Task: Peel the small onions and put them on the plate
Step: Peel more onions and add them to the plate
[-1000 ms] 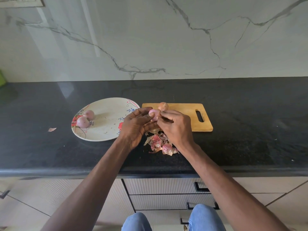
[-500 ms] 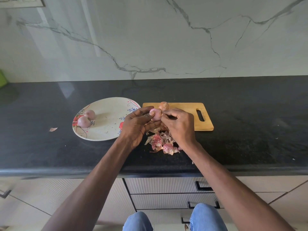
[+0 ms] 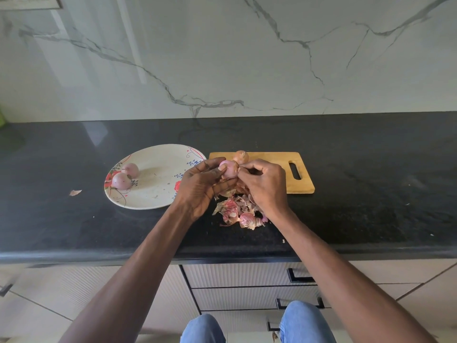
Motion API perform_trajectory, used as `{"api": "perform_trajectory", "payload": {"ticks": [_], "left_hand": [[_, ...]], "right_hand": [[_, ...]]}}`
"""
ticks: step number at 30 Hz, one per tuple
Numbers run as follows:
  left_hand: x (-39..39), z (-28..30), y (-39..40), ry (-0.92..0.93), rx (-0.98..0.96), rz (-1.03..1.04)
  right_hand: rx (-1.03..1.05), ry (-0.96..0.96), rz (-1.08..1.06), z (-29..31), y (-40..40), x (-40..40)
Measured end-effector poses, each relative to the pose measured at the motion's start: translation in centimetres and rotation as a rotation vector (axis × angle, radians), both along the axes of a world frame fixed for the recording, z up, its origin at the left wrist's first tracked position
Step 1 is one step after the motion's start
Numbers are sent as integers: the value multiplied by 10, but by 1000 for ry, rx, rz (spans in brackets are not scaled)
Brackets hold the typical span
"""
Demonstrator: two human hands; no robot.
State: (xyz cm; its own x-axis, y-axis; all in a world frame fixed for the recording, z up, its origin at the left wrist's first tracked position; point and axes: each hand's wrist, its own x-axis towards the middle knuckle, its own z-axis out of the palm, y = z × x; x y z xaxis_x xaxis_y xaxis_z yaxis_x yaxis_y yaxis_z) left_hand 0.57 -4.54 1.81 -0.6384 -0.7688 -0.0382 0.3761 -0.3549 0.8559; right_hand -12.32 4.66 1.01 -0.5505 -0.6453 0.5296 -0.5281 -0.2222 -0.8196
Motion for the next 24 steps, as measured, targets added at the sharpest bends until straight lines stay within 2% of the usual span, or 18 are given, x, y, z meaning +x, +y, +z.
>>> {"api": "perform_trajectory", "payload": {"ticks": [10, 21, 24], "left_hand": [[0, 3, 4, -4, -80, -12], [-1, 0, 3, 31, -35, -7], [-1, 0, 5, 8, -103, -2]], "right_hand": [[96, -266, 20, 5, -1, -1], [108, -311, 13, 7, 3, -1], [136, -306, 8, 9, 3, -1]]}}
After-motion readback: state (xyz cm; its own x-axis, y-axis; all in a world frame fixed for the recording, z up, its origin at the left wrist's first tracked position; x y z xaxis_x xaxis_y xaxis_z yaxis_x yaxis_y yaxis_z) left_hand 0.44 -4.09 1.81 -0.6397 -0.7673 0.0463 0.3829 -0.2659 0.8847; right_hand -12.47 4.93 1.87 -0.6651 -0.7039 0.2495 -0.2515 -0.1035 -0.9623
